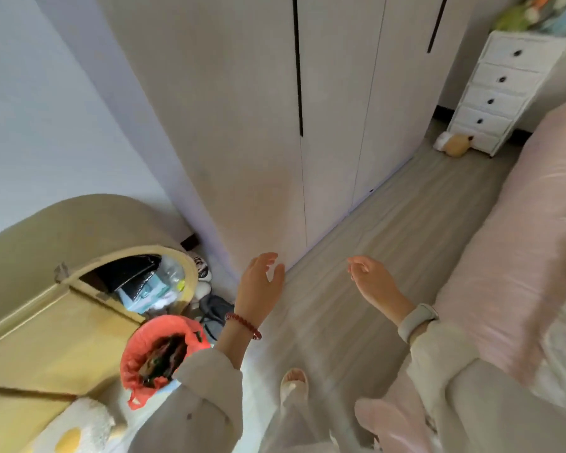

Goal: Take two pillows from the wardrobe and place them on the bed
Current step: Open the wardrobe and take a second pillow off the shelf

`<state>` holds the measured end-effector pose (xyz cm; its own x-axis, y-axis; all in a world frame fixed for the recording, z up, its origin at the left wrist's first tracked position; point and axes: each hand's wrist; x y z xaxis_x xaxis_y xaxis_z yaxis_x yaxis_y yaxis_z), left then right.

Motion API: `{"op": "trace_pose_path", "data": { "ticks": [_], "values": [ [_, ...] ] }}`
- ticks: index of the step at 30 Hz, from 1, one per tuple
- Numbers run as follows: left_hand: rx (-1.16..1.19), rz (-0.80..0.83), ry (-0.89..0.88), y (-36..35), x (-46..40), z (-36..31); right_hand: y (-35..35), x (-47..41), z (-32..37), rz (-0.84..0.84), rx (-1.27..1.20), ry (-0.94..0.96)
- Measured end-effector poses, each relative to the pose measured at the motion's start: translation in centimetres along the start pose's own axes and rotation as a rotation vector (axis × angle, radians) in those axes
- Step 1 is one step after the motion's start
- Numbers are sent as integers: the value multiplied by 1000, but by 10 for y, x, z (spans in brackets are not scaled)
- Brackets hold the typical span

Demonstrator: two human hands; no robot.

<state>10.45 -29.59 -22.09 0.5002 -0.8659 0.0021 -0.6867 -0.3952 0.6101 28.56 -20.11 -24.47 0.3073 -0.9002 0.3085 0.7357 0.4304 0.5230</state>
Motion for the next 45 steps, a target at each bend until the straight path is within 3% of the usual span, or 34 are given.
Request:
{"op": "trace_pose_path", "data": {
  "ticks": [6,13,21,31,38,45],
  "values": [
    [43,237,-132,-69,-175,-62,79,-105,23,-295,-43,-185],
    [88,580,-363,-213,-277,-158,178,-185,-24,-545,-117,-371],
    [59,608,-515,-354,-454,-304,347,-354,-52,-590,-160,-378],
    [104,191,-767,-414,-705,-546,573,-592,33,-647,-73,-54],
    [128,-338,-978,-395,-863,-687,712,-752,151,-723,67,362],
    [-105,-843,-1027,-360,-951,-782,800,-868,279,-825,90,826]
  ]
}}
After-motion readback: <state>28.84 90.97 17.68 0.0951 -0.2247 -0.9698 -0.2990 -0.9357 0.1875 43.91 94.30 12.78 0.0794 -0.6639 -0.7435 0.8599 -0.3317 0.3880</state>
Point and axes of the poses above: each hand's wrist, its own x-axis away from the middle knuckle, its own y-axis out of the back of the hand, z = x × y, and after that the axes turned 5 degrees about x, right-handed
